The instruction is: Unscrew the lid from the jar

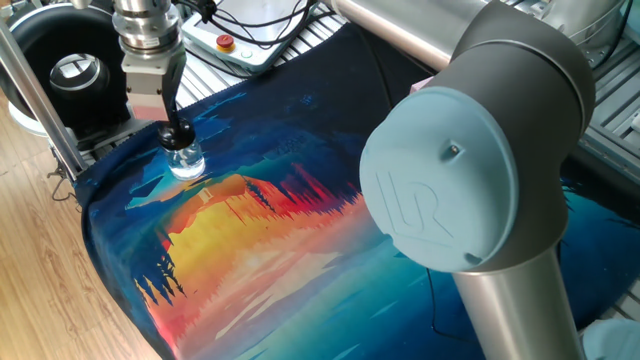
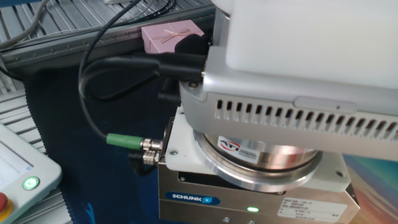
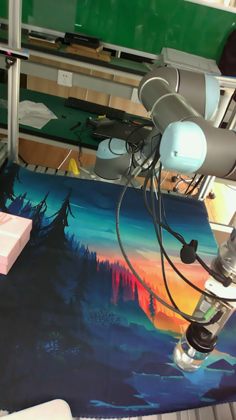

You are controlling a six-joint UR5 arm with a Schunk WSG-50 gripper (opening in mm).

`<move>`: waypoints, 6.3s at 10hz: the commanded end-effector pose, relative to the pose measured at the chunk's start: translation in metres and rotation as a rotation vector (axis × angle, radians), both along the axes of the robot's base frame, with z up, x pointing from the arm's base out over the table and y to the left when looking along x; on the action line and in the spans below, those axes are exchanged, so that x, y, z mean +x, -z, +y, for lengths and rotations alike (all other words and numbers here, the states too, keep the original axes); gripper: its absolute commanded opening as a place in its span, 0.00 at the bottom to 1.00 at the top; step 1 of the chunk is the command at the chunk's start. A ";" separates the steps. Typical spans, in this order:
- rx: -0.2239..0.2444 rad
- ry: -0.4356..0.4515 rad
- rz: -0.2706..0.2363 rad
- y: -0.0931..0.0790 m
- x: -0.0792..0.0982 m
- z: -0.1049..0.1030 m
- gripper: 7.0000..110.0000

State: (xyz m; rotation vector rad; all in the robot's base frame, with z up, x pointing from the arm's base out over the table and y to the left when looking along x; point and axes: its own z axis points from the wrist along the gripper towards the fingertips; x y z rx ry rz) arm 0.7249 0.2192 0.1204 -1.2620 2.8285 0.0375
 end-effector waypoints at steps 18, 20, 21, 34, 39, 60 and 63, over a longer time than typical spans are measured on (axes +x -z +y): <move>-0.071 -0.391 0.047 -0.001 0.004 0.001 0.00; -0.068 -0.428 0.033 0.009 0.009 0.007 0.15; -0.085 -0.439 0.029 0.012 0.010 0.007 0.15; -0.132 -0.550 0.058 0.002 0.012 0.010 0.36; -0.079 -0.365 0.026 0.003 0.015 0.021 0.36; 0.098 -0.017 -0.090 0.000 0.024 0.010 0.36; 0.130 0.015 -0.086 0.004 0.019 0.010 0.36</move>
